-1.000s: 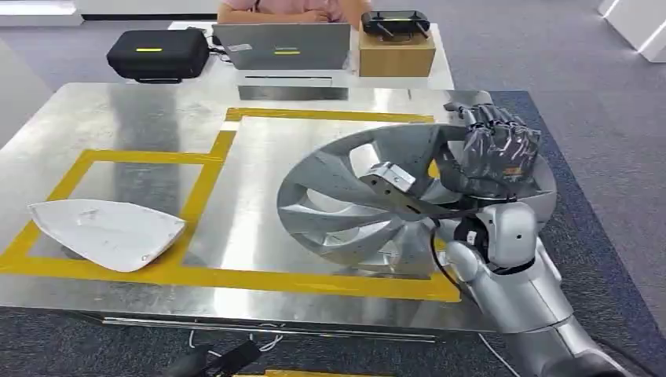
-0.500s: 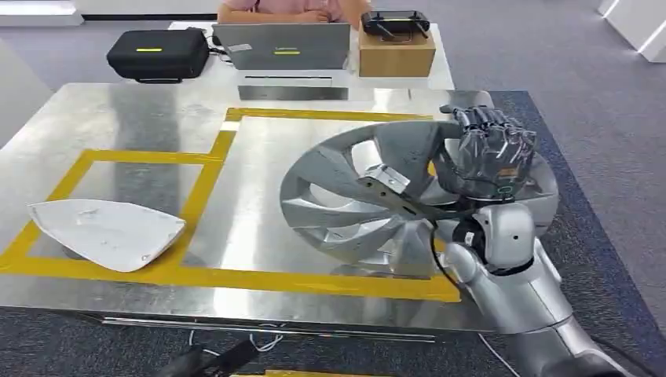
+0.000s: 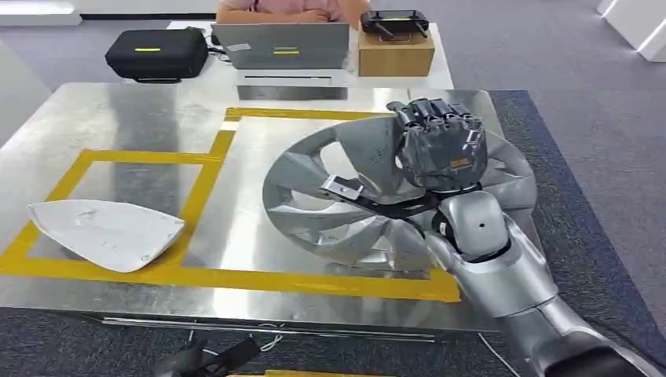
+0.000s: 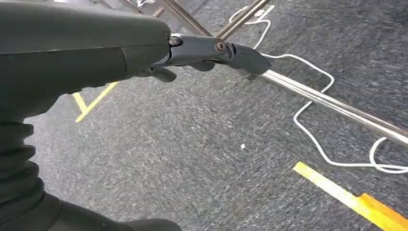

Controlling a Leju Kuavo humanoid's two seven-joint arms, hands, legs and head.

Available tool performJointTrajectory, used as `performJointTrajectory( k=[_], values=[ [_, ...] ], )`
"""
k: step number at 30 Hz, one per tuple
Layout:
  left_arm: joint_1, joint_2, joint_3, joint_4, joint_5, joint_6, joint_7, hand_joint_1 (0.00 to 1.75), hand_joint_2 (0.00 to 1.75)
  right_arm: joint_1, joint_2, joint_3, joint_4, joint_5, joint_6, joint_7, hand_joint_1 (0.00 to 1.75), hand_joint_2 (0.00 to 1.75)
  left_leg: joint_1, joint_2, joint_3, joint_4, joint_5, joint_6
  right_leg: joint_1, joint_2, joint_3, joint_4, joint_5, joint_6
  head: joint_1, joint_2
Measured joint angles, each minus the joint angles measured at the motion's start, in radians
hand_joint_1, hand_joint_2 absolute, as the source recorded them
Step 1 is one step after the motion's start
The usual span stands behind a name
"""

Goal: Take the parts from the cabinet and place them on the table.

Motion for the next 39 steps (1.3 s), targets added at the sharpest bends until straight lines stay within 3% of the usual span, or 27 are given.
performJointTrajectory(
  k=[39],
  values=[
    [-0.002,0.003,-0.032,-0.003,-0.014,-0.003,0.018,0.0,1.75,-0.04,0.0,0.072,0.048,-0.009,-0.006,-0.012,1.75,1.75,0.0,0.0,0.0,0.0,0.0,0.0,0.0,0.0,0.0,0.0,0.0,0.0,0.0,0.0]
  ],
)
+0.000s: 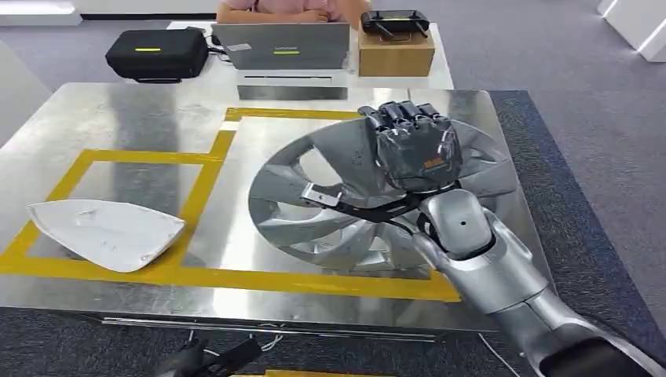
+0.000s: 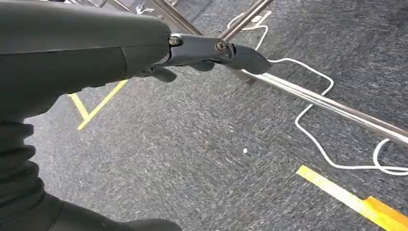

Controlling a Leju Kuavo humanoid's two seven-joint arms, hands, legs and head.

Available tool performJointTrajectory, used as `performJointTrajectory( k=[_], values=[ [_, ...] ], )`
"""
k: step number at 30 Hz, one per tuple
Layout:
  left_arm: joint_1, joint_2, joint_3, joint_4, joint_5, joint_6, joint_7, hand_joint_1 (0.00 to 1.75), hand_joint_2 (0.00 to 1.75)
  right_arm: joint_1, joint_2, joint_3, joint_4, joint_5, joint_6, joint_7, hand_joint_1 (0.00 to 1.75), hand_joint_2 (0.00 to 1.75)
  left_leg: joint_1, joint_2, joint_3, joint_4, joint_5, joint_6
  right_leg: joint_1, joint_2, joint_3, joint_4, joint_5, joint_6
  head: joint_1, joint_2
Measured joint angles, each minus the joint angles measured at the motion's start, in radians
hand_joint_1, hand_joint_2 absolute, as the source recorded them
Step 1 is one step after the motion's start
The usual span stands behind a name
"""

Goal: Take the parts from the cabinet and place them on the table.

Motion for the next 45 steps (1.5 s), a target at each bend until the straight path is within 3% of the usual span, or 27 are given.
performJointTrajectory(
  k=[23,24,40,41,45],
  values=[
    [-0.001,0.0,-0.009,-0.005,-0.003,0.0,0.005,0.0,1.75,-0.012,0.0,0.009,0.015,0.002,-0.001,0.0,1.75,1.75,0.0,0.0,0.0,0.0,0.0,0.0,0.0,0.0,0.0,0.0,0.0,0.0,0.0,0.0],
    [-0.001,0.0,-0.009,-0.005,-0.003,0.0,0.005,0.0,1.75,-0.013,0.0,0.009,0.016,0.002,-0.001,0.0,0.0,0.0,0.0,0.0,0.0,0.0,0.0,0.0,0.0,0.0,0.0,0.0,0.0,0.0,0.0,0.0],
    [-0.002,0.0,-0.009,-0.005,-0.003,-0.003,0.005,0.0,1.75,-0.016,0.0,0.011,0.018,0.003,-0.003,0.0,0.0,0.0,0.0,0.0,0.0,0.0,0.0,0.0,0.0,0.0,0.0,0.0,0.0,0.0,0.0,0.0],
    [-0.002,0.0,-0.009,-0.005,-0.003,-0.003,0.005,0.0,0.0,-0.017,0.0,0.011,0.019,0.003,-0.003,0.0,0.0,0.0,0.0,0.0,0.0,0.0,0.0,0.0,0.0,0.0,0.0,0.0,0.0,0.0,0.0,0.0],
    [-0.002,0.0,-0.01,-0.005,-0.004,-0.013,0.006,0.0,0.0,-0.017,0.0,0.015,0.02,0.004,0.0,0.0,0.0,0.0,0.0,0.0,0.0,0.0,0.0,0.0,0.0,0.0,0.0,0.0,0.0,0.0,0.0,0.0]
  ],
)
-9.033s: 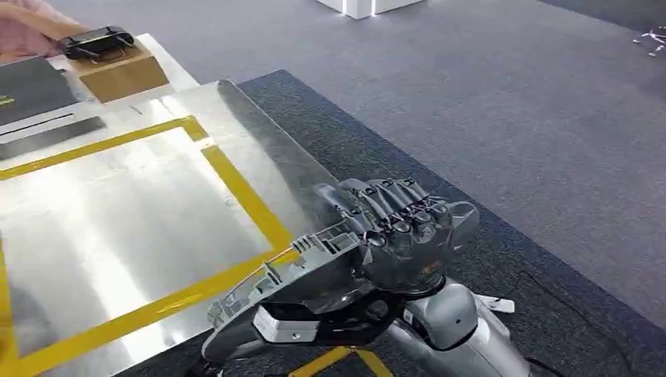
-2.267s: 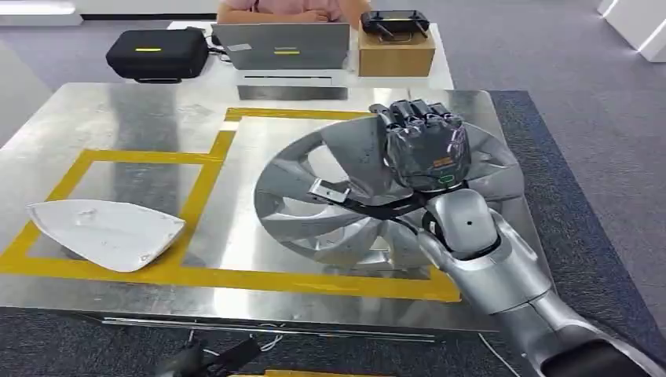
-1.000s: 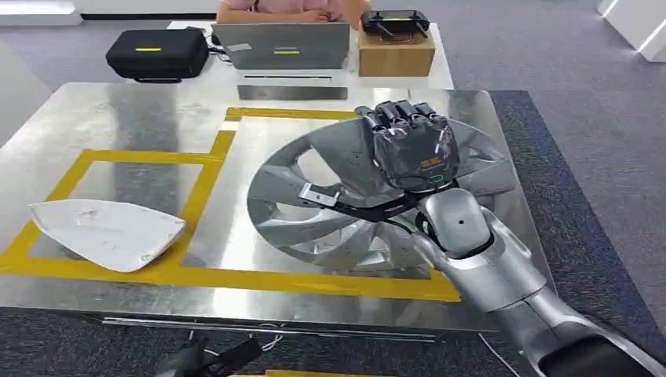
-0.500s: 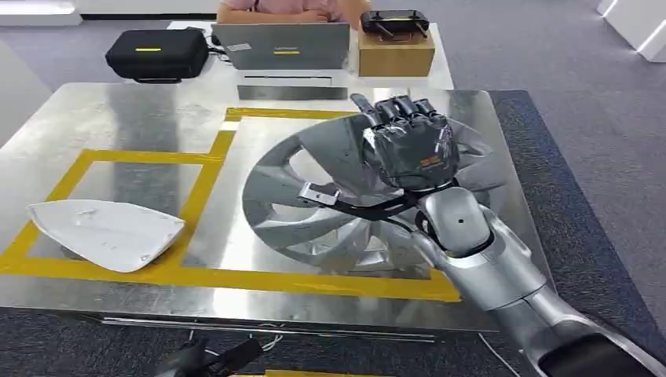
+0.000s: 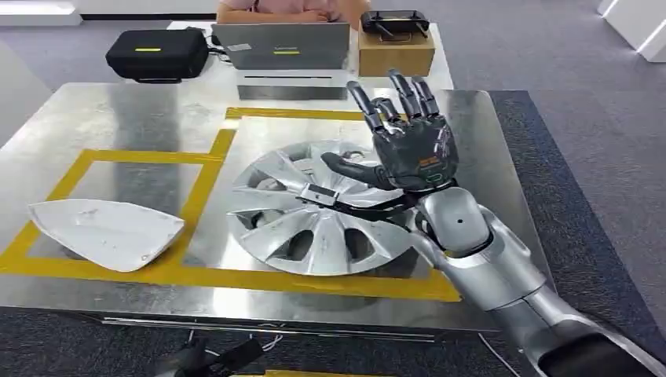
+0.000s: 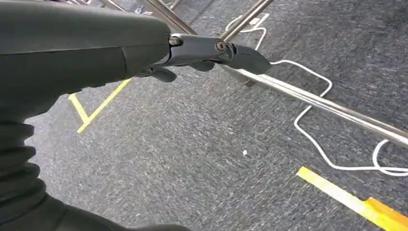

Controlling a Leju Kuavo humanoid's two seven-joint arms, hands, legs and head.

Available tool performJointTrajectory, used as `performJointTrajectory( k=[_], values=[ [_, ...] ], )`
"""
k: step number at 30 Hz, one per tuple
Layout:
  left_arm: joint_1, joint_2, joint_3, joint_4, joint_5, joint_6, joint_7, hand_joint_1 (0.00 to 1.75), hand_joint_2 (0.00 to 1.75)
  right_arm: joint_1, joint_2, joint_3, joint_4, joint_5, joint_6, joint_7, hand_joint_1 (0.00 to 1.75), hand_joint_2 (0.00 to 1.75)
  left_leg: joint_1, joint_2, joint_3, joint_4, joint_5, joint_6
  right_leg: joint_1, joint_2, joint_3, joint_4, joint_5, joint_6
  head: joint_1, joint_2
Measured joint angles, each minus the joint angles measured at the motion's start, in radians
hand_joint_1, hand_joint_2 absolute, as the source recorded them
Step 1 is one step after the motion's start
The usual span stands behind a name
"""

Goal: Take the parts from the cabinet and place them on the table.

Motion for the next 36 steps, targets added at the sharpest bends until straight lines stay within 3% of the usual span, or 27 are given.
performJointTrajectory(
  k=[33,34,36],
  values=[
    [-0.003,0.0,-0.017,0.0,-0.005,-0.013,-0.002,0.0,0.0,-0.001,0.0,0.01,0.004,0.0,0.007,0.0,0.0,0.0,0.0,0.0,0.0,0.0,0.0,0.0,0.0,0.0,0.0,0.0,0.0,0.0,0.0,0.0],
    [-0.003,0.0,-0.017,0.0,-0.006,-0.016,-0.006,0.0,0.0,-0.001,0.0,0.01,0.004,0.0,0.007,0.0,0.0,0.0,0.0,0.0,0.0,0.0,0.0,0.0,0.0,0.0,0.0,0.0,0.0,0.0,0.0,0.0],
    [-0.004,-0.002,-0.026,0.0,-0.019,-0.038,-0.082,0.0,0.0,-0.002,0.0,0.011,0.004,-0.003,0.006,-0.006,0.0,0.0,0.0,0.0,0.0,0.0,0.0,0.0,0.0,0.0,0.0,0.0,0.0,0.0,0.0,0.0]
  ],
)
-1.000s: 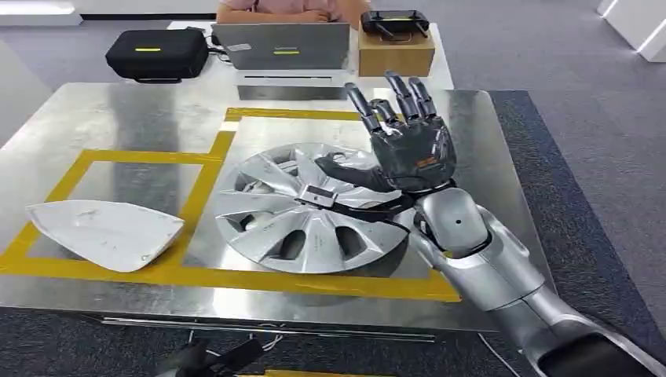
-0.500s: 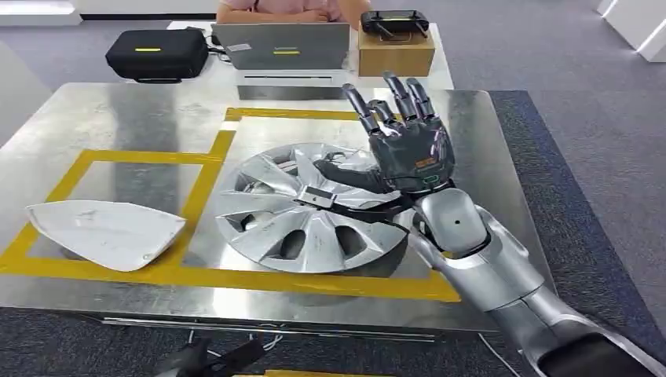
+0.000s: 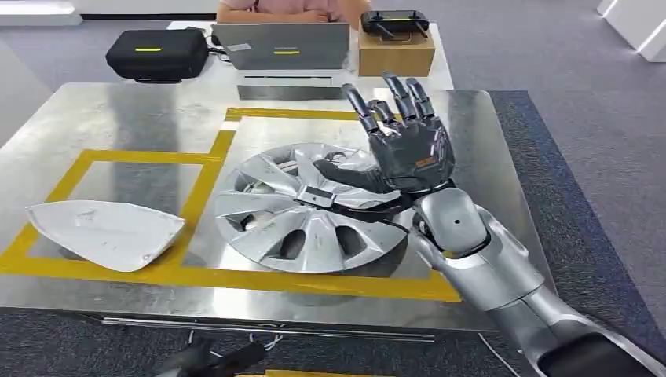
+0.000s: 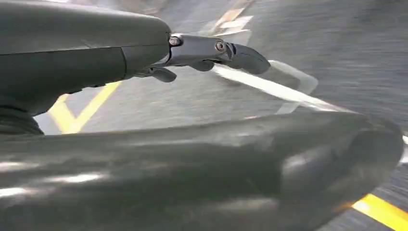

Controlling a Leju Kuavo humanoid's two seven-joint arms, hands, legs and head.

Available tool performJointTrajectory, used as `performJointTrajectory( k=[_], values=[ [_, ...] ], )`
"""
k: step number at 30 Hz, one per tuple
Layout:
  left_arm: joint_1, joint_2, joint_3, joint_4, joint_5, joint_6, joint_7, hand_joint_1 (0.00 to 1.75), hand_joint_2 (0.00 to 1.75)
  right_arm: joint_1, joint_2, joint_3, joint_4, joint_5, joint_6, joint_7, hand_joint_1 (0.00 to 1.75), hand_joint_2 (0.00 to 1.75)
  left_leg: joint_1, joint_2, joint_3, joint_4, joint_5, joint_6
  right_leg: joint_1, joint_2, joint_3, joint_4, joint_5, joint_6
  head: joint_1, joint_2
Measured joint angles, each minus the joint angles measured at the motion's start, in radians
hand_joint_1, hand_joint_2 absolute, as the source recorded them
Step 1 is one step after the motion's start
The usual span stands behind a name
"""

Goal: Take the parts from the cabinet and place them on the table.

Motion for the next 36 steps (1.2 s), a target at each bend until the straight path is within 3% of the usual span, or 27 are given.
performJointTrajectory(
  k=[1,3,14,26,36],
  values=[
    [0.0,-0.003,-0.014,-0.001,-0.01,-0.011,-0.066,0.0,0.0,0.0,0.0,0.001,0.0,-0.002,-0.001,-0.003,0.0,0.0,0.0,0.0,0.0,0.0,0.0,0.0,0.0,0.0,0.0,0.0,0.0,0.0,0.0,0.0],
    [-0.002,-0.021,-0.044,-0.007,-0.026,-0.019,-0.126,0.0,0.0,0.001,-0.002,0.003,-0.002,-0.003,0.0,-0.005,0.0,0.0,0.0,0.0,0.0,0.0,0.0,0.0,0.0,0.0,0.0,0.0,0.0,0.0,0.0,0.0],
    [-0.009,-0.061,-0.176,-0.031,-0.045,-0.034,-0.257,0.0,0.0,0.072,-0.044,-0.026,-0.086,-0.031,0.015,0.011,0.0,0.0,-0.001,0.0,0.0,0.001,-0.001,0.001,-0.001,0.0,0.0,0.0,0.0,0.001,0.0,0.0],
    [-0.01,-0.068,-0.234,-0.033,-0.046,-0.051,-0.269,0.0,0.0,0.134,-0.067,-0.059,-0.155,-0.054,0.017,0.017,0.0,0.0,0.0,0.0,0.0,0.001,-0.001,0.001,0.0,0.0,0.0,0.0,0.0,0.001,0.0,0.0],
    [-0.01,-0.068,-0.276,-0.033,-0.049,-0.061,-0.23,0.0,0.0,0.175,-0.076,-0.092,-0.188,-0.065,0.017,0.02,0.0,0.0,-0.001,0.0,0.0,0.001,-0.001,0.002,-0.001,0.001,0.0,0.0,0.0,0.001,0.0,0.0]
  ],
)
